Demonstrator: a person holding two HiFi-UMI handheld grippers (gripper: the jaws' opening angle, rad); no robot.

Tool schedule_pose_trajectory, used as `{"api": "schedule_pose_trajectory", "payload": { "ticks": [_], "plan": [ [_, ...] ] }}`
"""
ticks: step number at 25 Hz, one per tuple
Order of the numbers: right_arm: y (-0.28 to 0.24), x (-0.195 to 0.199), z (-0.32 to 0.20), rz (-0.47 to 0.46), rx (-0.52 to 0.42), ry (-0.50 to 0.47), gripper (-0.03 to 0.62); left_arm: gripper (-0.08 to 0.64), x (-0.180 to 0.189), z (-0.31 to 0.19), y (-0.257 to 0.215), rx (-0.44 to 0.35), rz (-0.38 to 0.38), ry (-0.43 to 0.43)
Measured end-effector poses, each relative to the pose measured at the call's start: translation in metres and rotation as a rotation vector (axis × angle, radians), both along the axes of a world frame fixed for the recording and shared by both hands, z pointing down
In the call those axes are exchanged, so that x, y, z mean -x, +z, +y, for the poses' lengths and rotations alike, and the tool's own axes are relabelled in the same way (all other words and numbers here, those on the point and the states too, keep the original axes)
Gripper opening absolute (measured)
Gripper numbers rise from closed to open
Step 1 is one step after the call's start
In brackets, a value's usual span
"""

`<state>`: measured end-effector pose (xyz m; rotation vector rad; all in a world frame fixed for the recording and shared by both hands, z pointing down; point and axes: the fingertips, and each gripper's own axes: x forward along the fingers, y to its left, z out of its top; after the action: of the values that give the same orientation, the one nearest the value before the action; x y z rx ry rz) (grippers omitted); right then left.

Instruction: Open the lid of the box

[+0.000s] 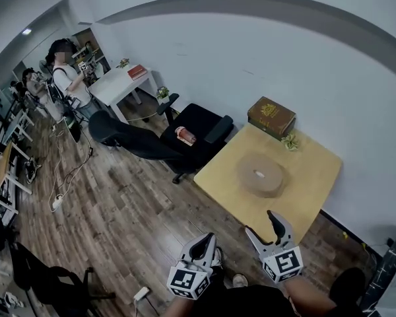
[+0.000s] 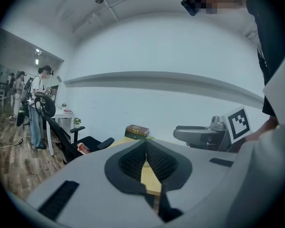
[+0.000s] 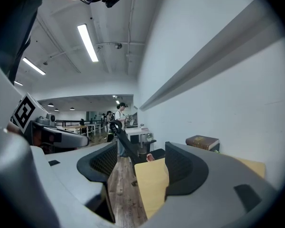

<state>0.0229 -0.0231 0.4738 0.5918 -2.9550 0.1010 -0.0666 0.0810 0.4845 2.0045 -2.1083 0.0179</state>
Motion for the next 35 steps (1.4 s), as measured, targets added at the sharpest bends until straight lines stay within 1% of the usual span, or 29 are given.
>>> {"api": "schedule_pose_trajectory", "payload": {
  "ticks": [2,8,15,22,26,31,35],
  "plan": [
    [-0.003,0.015,-0.011,0.002,-0.010,0.007,0.314,0.021,0.015,-0.011,0.000,-0.003,-0.004,0.013],
    [-0.002,0.052,-0.041,0.028,0.016,0.067,0.319,0.021,0.055,-0.046,0.003,0.003,0.010,0.078],
    [0.004,0.080,-0.069,0.062,0.028,0.147,0.322,0.021,0.092,-0.084,0.003,-0.007,0.020,0.163],
    [0.010,0.107,-0.089,0.088,0.034,0.206,0.322,0.021,0.122,-0.110,0.009,-0.005,0.042,0.231],
    [0.013,0.121,-0.095,0.105,0.023,0.225,0.325,0.021,0.137,-0.121,0.010,-0.007,0.040,0.266],
    [0.020,0.128,-0.104,0.126,0.025,0.246,0.328,0.021,0.150,-0.134,0.012,-0.010,0.044,0.293],
    [0.025,0.128,-0.114,0.151,0.037,0.261,0.330,0.021,0.150,-0.143,0.019,0.003,0.059,0.314]
  ]
}}
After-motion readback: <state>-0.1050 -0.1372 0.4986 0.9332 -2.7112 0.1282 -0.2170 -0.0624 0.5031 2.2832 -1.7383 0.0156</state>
